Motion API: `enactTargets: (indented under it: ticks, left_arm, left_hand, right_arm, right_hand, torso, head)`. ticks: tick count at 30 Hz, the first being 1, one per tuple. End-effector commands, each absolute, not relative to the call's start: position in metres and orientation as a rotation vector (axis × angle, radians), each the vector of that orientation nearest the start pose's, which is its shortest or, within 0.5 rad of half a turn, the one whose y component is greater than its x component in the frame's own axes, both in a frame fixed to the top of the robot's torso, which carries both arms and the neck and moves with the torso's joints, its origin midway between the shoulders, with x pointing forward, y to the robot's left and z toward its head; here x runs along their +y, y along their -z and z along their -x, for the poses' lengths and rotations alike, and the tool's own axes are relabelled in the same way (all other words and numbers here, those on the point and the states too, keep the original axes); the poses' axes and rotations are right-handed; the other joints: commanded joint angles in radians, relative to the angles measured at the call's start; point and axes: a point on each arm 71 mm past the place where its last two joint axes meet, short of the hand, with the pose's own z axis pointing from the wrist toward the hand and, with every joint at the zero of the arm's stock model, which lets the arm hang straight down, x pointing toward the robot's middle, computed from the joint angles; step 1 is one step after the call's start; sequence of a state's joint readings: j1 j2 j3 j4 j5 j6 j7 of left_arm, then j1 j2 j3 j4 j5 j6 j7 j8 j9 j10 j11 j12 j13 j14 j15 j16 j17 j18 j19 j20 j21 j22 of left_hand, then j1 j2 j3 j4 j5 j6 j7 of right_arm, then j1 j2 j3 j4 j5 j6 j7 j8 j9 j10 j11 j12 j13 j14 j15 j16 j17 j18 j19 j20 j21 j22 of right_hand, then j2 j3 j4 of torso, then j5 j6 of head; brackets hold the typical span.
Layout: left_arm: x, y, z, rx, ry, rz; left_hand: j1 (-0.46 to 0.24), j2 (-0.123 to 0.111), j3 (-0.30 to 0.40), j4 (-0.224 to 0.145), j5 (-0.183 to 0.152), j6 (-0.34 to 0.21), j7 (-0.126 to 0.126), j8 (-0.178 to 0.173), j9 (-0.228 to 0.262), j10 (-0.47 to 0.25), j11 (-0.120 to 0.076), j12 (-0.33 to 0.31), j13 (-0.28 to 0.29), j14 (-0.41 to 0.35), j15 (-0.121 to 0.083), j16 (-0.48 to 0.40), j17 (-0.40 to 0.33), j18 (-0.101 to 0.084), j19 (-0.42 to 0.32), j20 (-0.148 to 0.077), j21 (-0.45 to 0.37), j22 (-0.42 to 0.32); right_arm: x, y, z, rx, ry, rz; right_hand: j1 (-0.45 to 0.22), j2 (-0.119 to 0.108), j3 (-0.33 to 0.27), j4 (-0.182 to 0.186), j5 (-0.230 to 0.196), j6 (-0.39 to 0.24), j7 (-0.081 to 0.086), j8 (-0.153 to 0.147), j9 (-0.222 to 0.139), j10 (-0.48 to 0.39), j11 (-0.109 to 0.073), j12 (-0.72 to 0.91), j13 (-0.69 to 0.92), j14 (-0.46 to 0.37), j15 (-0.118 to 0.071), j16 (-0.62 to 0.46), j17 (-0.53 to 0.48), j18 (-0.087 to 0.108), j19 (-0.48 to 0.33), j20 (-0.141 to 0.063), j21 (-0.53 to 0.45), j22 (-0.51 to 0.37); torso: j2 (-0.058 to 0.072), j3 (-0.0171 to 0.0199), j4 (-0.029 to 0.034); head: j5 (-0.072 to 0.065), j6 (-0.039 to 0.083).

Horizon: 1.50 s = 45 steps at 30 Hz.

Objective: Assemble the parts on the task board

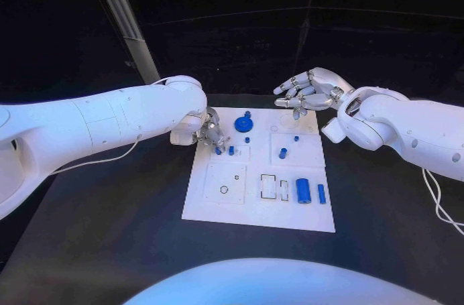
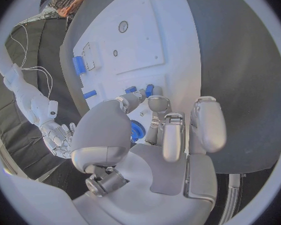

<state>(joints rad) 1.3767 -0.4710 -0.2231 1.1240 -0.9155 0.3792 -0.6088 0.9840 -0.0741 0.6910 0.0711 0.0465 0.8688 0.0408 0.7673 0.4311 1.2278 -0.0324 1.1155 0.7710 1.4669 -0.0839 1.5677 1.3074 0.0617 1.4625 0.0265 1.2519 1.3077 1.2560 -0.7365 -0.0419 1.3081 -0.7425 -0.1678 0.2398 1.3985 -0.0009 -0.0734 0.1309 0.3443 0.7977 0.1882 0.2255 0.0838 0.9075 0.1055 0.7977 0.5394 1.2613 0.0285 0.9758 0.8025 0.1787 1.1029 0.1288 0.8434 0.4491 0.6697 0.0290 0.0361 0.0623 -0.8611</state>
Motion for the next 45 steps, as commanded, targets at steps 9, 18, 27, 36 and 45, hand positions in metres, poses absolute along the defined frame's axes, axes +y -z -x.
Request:
enactTargets:
  ticks: [9, 18, 27, 36, 45]
  left_arm:
    - [0.153, 0.225, -0.537, 2.563, 0.153, 0.067]
    - [0.156, 0.225, -0.538, 2.548, 0.152, 0.088]
    - [0.163, 0.222, -0.538, 2.476, 0.216, 0.148]
    - [0.17, 0.208, -0.54, 2.267, 0.617, 0.269]
    - [0.159, 0.188, -0.541, 1.955, 0.965, 0.227]
  left_hand:
    - [-0.105, -0.064, -0.094, 0.051, 0.003, 0.02, 0.005, -0.018, -0.008, -0.003, 0.008, 0.009, -0.003, 0.104, -0.001, 0.003, 0.263, 0.008, 0.008, -0.003, 0.004, 0.07]
    - [-0.117, -0.088, -0.144, 0.078, 0.003, 0.026, 0.004, -0.024, -0.012, -0.006, 0.007, 0.011, -0.004, 0.104, -0.002, 0.003, 0.263, 0.008, 0.008, -0.003, 0.002, 0.07]
    - [-0.077, -0.102, -0.29, 0.144, 0.004, 0.034, 0.0, -0.03, -0.014, -0.007, 0.004, 0.014, -0.004, 0.104, -0.005, 0.003, 0.263, 0.008, 0.009, -0.006, 0.0, 0.072]
    - [0.021, -0.101, -0.378, 0.199, 0.01, -0.167, 0.094, -0.11, -0.053, -0.332, 0.094, -0.191, -0.236, -0.169, 0.077, -0.376, -0.265, 0.107, -0.305, 0.055, -0.669, -0.314]
    - [0.205, -0.037, -0.497, 0.17, 0.005, -0.225, 0.127, -0.125, -0.106, -0.464, 0.133, -0.274, -0.33, -0.344, 0.113, -0.642, -0.584, 0.12, -0.334, 0.107, -0.825, -0.451]
  right_arm:
    - [-0.199, 0.166, -0.528, 1.685, -1.213, -0.314]
    - [-0.199, 0.166, -0.528, 1.685, -1.212, -0.315]
    - [-0.2, 0.166, -0.528, 1.685, -1.21, -0.316]
    - [-0.204, 0.166, -0.529, 1.682, -1.203, -0.32]
    - [-0.205, 0.166, -0.529, 1.681, -1.2, -0.322]
  right_hand:
    - [0.0, 0.003, 0.0, 0.004, 0.005, -0.008, 0.002, 0.003, 0.001, -0.005, -0.001, 0.006, -0.002, -0.006, -0.002, 0.006, -0.001, 0.005, -0.004, -0.001, -0.005, 0.001]
    - [0.001, 0.003, 0.001, 0.003, 0.005, -0.009, 0.002, 0.004, 0.001, -0.006, -0.001, 0.007, -0.003, -0.007, -0.002, 0.005, -0.003, 0.005, -0.004, 0.0, -0.005, 0.001]
    - [0.001, 0.003, 0.001, 0.003, 0.005, -0.009, 0.002, 0.004, 0.001, -0.006, -0.001, 0.007, -0.003, -0.007, -0.002, 0.005, -0.003, 0.005, -0.004, 0.0, -0.005, 0.001]
    - [0.001, 0.003, 0.001, 0.003, 0.005, -0.009, 0.002, 0.004, 0.001, -0.006, -0.001, 0.008, -0.003, -0.008, -0.002, 0.005, -0.004, 0.005, -0.004, 0.0, -0.005, 0.002]
    - [0.001, 0.003, 0.001, 0.003, 0.005, -0.009, 0.002, 0.004, 0.001, -0.006, 0.0, 0.008, -0.004, -0.008, -0.002, 0.005, -0.005, 0.005, -0.004, 0.0, -0.005, 0.002]
  torso:
    - [0.0, -0.0003, 0.0007]
    - [0.0, -0.0003, 0.0008]
    - [0.0, -0.0006, 0.0017]
    - [-0.001, -0.0001, 0.0013]
    - [0.0, -0.0014, 0.0026]
  head:
    - [-0.001, 0.0]
    - [-0.001, 0.001]
    - [-0.002, 0.005]
    - [-0.008, 0.012]
    - [-0.015, 0.023]
